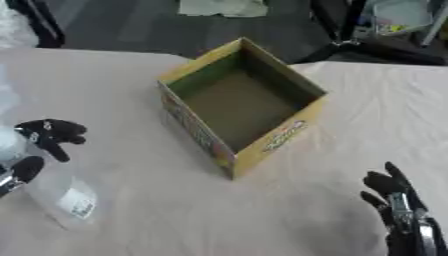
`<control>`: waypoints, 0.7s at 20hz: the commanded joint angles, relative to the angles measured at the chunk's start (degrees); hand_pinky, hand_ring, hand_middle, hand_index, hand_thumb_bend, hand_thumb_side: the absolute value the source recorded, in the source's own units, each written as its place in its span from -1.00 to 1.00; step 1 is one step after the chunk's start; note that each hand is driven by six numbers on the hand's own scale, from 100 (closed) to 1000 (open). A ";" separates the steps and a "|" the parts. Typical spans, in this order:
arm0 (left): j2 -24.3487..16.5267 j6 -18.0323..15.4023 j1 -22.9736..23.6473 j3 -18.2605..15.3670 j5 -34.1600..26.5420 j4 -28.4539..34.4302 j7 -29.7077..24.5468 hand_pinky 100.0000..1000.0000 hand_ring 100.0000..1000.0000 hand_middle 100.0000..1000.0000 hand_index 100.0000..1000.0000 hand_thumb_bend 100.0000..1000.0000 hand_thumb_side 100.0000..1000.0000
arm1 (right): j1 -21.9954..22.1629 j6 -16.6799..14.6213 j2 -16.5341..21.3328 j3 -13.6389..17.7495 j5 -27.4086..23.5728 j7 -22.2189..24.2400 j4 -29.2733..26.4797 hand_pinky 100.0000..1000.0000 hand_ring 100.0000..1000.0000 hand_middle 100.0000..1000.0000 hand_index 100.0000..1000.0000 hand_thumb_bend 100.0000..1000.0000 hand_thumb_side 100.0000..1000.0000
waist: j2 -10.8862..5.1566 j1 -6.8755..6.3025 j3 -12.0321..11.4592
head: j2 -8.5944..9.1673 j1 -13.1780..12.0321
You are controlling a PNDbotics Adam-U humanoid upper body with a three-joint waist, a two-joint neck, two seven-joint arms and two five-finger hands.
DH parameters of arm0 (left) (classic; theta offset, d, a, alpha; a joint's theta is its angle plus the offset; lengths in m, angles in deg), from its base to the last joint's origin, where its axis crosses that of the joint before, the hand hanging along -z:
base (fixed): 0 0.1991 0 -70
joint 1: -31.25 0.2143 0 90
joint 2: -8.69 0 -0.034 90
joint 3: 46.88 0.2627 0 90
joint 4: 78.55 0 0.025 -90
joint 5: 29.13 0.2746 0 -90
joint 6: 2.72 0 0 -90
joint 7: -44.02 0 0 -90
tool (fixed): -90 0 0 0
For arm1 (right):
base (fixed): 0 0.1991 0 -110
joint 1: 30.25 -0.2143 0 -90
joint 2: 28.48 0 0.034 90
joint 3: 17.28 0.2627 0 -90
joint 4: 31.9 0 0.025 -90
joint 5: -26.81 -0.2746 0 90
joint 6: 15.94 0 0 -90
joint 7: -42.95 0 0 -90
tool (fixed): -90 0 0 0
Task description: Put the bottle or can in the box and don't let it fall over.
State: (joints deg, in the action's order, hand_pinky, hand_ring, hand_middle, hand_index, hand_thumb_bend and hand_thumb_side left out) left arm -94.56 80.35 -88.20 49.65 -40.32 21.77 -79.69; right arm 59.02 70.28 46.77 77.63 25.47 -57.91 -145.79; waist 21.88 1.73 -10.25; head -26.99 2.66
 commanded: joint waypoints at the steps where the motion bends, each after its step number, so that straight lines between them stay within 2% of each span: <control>1: -0.48 0.56 -0.72 -0.07 -1.27 0.32 0.07 1.00 0.56 0.59 0.12 -1.00 0.05 | -0.21 -0.06 0.26 0.33 -0.52 -0.13 -0.70 0.60 0.68 0.99 0.43 -1.00 0.65 | -0.88 -0.19 0.09 | 0.83 -0.09; 5: -0.22 0.74 -0.78 0.02 -2.37 -0.12 0.31 0.96 0.45 0.47 0.00 -1.00 0.04 | -0.24 -0.08 0.20 0.32 -0.55 -0.14 -0.70 0.60 0.68 0.99 0.43 -1.00 0.65 | -0.85 -0.13 0.14 | 0.89 -0.08; 14: 0.66 1.68 -1.11 0.34 -4.46 -1.67 1.00 0.65 0.17 0.22 -0.07 -1.00 0.04 | -0.25 -0.26 -0.06 0.34 -0.49 -0.13 -0.70 0.60 0.68 0.98 0.43 -1.00 0.64 | -0.74 0.09 0.31 | 1.15 -0.12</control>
State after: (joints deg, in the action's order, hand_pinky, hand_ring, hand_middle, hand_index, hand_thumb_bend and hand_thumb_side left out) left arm -93.09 81.78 -88.49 50.18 -44.23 19.79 -78.73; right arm 58.86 70.18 46.70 77.63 25.27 -58.01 -145.79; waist 21.96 1.95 -9.91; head -26.51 2.62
